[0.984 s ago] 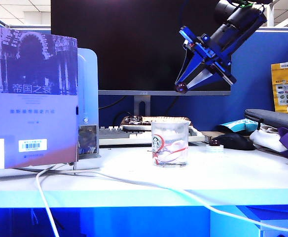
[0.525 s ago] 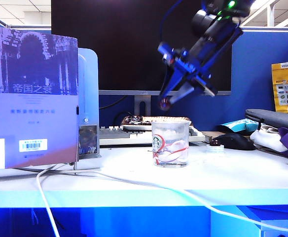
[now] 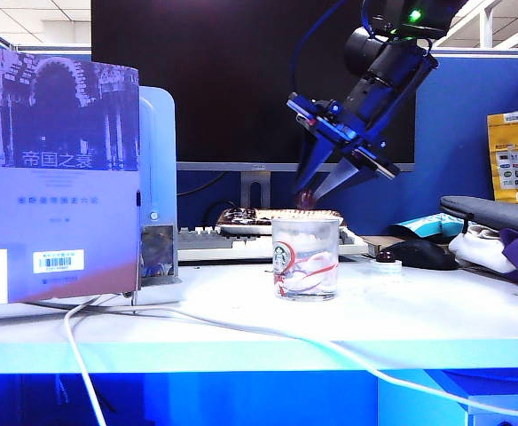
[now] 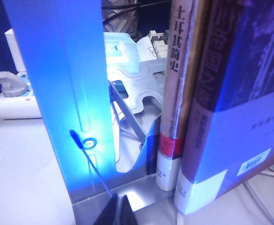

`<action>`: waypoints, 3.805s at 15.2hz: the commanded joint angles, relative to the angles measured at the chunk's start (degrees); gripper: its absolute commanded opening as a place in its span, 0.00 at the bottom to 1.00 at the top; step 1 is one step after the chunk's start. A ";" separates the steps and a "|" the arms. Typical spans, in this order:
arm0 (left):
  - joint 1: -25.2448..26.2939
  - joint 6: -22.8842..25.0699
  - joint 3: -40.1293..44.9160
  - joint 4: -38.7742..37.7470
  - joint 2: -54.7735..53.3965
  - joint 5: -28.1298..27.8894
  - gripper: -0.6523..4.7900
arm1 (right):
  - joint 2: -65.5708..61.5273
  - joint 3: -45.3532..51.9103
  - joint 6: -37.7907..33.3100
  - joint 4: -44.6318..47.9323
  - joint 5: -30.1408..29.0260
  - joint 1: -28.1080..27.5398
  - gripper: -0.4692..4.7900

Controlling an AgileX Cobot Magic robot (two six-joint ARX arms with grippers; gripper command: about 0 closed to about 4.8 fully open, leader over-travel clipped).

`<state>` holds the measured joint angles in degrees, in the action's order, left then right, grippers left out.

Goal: Pick up the cherry on the right side of the glass and put it inside the glass.

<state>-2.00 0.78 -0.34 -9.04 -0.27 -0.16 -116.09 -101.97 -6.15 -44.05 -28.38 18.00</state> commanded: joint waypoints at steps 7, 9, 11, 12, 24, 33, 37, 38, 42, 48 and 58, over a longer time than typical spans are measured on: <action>0.02 0.26 0.04 -0.72 0.17 0.20 0.11 | 2.45 -3.10 0.42 0.31 0.46 -0.66 0.09; 0.02 0.26 0.04 -0.70 0.17 0.22 0.11 | 5.25 -6.36 0.42 0.17 0.48 -0.66 0.09; 0.02 0.26 0.04 -0.72 0.17 0.22 0.11 | 10.64 -9.29 0.44 0.24 3.13 -0.66 0.09; 0.02 0.26 0.04 -0.70 0.17 0.22 0.11 | 13.38 -10.58 0.39 0.33 3.32 -0.66 0.09; 0.02 0.26 0.04 -0.70 0.17 0.22 0.11 | 67.80 -12.74 0.59 -5.55 11.96 -0.70 0.09; 0.02 0.26 0.04 -0.70 0.17 0.22 0.11 | 93.33 29.14 6.64 5.38 27.04 -1.92 0.09; 0.04 0.26 0.04 -0.70 0.17 0.22 0.11 | 102.20 68.83 6.64 37.75 24.46 -5.86 0.09; 0.04 0.26 0.04 -0.70 0.17 0.22 0.11 | 103.36 74.36 6.64 41.00 25.73 -6.75 0.09; 0.04 0.26 0.04 -0.70 0.17 0.22 0.11 | 109.98 90.55 6.47 46.27 25.68 -10.97 0.09; 0.04 0.26 0.02 -0.70 0.17 0.22 0.11 | 115.93 99.32 6.38 44.94 25.73 -15.28 0.09; 0.04 0.26 0.02 -0.68 0.17 0.22 0.11 | 115.93 100.76 2.29 31.87 26.32 -15.21 0.09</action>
<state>-2.00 0.78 -0.34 -9.04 -0.27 -0.16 -0.14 -1.34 -3.16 -11.79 -2.44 2.70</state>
